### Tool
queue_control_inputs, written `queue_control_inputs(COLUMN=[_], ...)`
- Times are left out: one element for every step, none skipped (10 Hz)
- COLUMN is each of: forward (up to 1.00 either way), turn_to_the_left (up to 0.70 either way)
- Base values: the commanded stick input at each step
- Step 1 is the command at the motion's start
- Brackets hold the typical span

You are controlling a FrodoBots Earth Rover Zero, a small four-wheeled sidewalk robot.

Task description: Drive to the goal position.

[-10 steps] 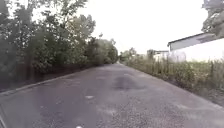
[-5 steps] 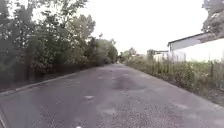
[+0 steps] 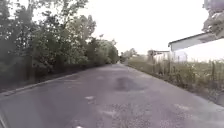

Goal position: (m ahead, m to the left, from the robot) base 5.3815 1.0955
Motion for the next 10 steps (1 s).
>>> queue_control_inputs(forward=[1.00, 1.00, 1.00, 1.00, 1.00, 1.00, 1.00, 1.00, 1.00, 1.00], turn_to_the_left=[0.00, 0.00, 0.00, 0.00, 0.00, 0.00, 0.00, 0.00, 0.00, 0.00])
